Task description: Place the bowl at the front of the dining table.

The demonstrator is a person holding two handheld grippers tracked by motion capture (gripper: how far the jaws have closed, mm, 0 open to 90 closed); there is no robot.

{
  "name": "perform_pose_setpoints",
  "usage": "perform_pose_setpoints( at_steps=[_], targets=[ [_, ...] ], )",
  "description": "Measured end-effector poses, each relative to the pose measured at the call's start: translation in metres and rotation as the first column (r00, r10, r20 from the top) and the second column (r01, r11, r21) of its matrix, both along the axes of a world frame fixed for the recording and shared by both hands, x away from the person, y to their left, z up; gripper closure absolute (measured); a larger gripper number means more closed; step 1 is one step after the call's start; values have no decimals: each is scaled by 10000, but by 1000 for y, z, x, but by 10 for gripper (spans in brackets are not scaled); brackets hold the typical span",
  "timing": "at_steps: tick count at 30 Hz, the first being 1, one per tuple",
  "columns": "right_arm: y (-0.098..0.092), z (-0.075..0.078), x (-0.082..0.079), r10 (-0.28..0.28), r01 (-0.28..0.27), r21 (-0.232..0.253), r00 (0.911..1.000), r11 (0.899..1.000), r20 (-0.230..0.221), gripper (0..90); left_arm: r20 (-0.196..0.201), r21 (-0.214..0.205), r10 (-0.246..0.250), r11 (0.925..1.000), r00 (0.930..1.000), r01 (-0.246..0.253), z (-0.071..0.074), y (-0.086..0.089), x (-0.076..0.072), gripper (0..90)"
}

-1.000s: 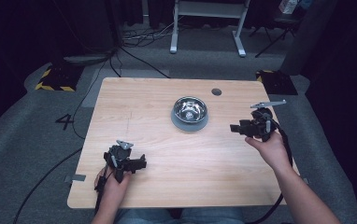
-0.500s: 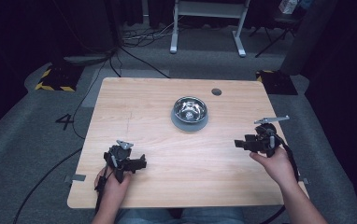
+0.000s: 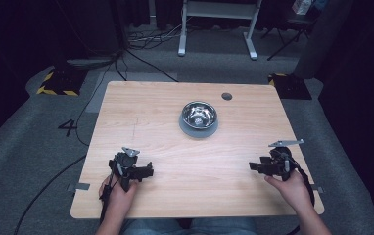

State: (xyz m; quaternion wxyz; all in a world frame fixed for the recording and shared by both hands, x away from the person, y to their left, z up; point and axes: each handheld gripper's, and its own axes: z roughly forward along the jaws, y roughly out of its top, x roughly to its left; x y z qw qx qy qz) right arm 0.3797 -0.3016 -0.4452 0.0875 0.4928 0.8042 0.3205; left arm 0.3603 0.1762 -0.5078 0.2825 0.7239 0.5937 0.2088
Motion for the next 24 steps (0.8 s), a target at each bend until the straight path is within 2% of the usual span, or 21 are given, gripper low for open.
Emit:
perform_pose_setpoints(
  at_steps=[8,17,24],
  targets=[
    [-6,-19,-11,116,-117,20,9989,9999,462,366,-4,6,-5,10000,10000,5,0,0,0,4],
    [-9,-30,-18,150,-148,-38,9981,9999,601,360,-6,8,-7,10000,10000,7,0,0,0,3],
    [-11,-42,-28,171,-162,-103,9951,9998,976,347,8,6,-6,10000,10000,6,0,0,0,4]
  ],
)
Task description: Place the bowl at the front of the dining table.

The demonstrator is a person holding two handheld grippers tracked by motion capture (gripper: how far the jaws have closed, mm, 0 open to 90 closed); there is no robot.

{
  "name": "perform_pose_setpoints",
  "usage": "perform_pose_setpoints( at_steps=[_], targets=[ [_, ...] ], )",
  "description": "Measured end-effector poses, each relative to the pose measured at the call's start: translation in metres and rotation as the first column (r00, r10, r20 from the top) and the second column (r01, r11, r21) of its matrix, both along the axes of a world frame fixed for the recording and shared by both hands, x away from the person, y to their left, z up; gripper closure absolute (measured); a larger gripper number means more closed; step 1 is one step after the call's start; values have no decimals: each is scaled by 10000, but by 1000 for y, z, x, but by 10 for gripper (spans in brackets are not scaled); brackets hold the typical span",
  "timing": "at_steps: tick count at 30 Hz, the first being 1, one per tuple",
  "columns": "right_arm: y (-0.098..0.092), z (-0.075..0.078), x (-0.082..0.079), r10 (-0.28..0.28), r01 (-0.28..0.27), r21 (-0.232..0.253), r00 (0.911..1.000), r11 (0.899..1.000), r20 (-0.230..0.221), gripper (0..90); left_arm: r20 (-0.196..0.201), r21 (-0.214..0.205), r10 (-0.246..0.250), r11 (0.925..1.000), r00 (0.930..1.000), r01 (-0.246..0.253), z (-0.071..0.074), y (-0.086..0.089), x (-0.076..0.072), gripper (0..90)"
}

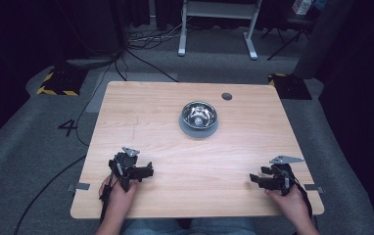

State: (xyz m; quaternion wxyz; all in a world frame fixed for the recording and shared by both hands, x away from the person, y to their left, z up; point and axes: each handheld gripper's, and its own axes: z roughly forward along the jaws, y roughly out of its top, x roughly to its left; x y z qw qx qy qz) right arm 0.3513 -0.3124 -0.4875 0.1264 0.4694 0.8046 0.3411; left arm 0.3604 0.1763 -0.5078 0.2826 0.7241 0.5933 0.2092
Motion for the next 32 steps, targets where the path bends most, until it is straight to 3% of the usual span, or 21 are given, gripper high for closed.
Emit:
perform_pose_setpoints(
  at_steps=[9,17,24,32],
  targets=[
    [-1,-8,-8,-17,17,2,9990,10000,437,317,2,-2,1,10000,10000,-1,0,0,0,4],
    [7,-16,-14,143,-51,-670,9905,9977,1370,215,1,-2,0,10000,10000,0,0,0,0,4],
    [9,-19,-12,114,-24,-636,9900,9980,1404,131,-8,-7,6,10000,10000,-6,0,0,0,4],
    [9,-19,-12,125,-40,-613,9901,9981,1396,131,-12,2,1,10000,10000,-1,0,0,0,4]
  ],
)
